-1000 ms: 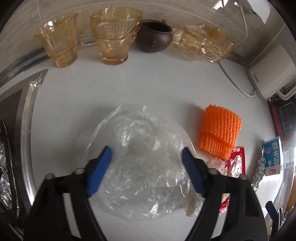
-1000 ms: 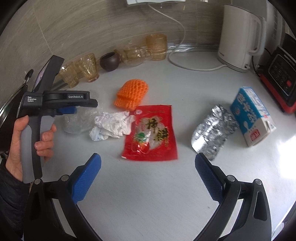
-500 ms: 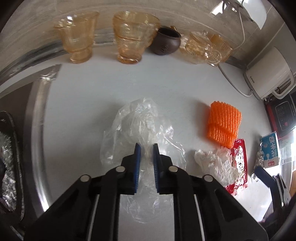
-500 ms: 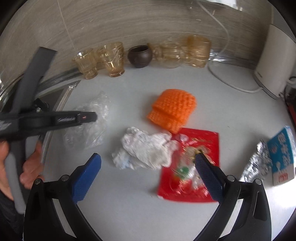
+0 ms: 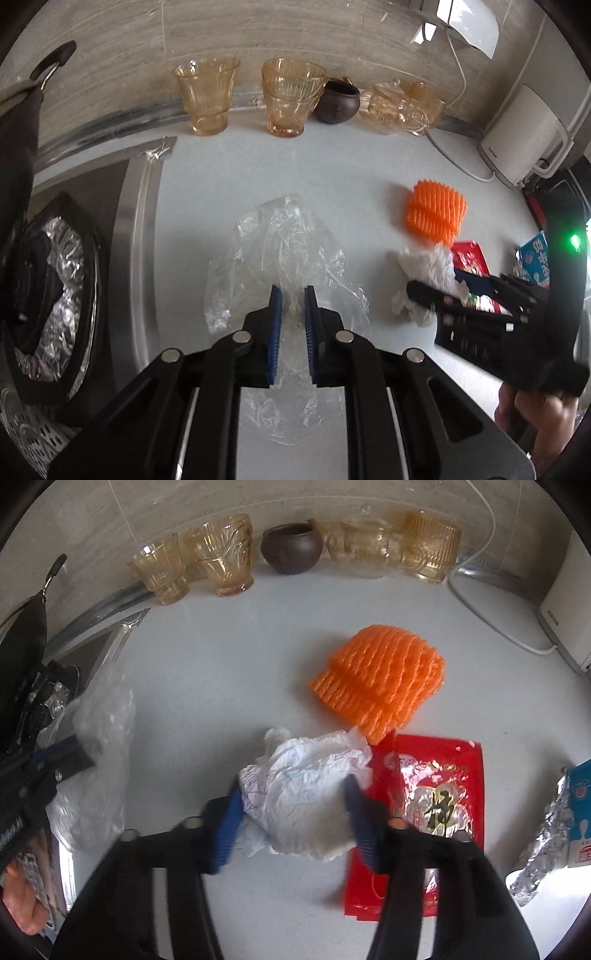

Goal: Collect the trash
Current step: 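Grasp the clear plastic bag with the left tool while the right tool grasps the white tissue, then carry bag and tissue to the green basket and release both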

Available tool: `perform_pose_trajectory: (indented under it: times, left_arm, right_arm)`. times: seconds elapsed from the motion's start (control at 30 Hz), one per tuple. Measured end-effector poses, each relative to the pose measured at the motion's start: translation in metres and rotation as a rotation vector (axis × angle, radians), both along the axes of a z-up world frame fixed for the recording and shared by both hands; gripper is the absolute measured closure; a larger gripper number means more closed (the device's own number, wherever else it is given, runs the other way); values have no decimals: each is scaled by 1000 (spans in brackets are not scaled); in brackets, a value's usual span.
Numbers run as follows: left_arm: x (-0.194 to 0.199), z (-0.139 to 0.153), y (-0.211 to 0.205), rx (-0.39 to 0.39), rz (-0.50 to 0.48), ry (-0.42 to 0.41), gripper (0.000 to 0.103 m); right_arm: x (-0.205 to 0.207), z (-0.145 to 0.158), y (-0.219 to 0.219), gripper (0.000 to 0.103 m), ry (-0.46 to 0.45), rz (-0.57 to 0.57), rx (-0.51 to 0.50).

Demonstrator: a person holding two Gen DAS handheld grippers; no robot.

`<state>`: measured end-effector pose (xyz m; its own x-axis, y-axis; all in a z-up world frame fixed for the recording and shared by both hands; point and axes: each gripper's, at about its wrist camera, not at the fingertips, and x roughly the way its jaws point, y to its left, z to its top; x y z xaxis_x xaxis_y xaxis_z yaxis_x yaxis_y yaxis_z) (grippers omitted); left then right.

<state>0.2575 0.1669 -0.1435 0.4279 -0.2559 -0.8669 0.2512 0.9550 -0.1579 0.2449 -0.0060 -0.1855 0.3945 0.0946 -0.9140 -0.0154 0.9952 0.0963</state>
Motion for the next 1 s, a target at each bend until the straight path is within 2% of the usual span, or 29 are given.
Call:
perform_pose_trajectory:
  times: [0.03,0.1,0.2,0.27,0.43,0.67,0.87,1.0]
  left_arm:
    - [-3,0,3,-3,3,4,91]
    - [-7,-1,5,-12,7,9,91]
    - [-12,2,9,-27,16,10,91]
    - [-17,4,11,-27,18,5,91]
    - [-31,14,9,-31,15,-12,91]
    - [-64,33,-3,-30,-24,-46,91]
    - [-111,48,-24,-42,-109,-56,91]
    - [-151,52,-44,-56,-181,-45,91]
  right_arm:
    - [0,1,1,62,-1,3,-1]
    - [-1,4,3,78,-6,10,5]
    - [-4,11,7,88,-19,22,27]
    - [-7,16,10,92,-28,33,35]
    - [-25,35,9,92,-65,45,45]
    - [-83,78,-7,92,-140,26,51]
    - [-173,106,-34,92,-168,-26,31]
    - [-229,110,-51,92,-168,-81,45]
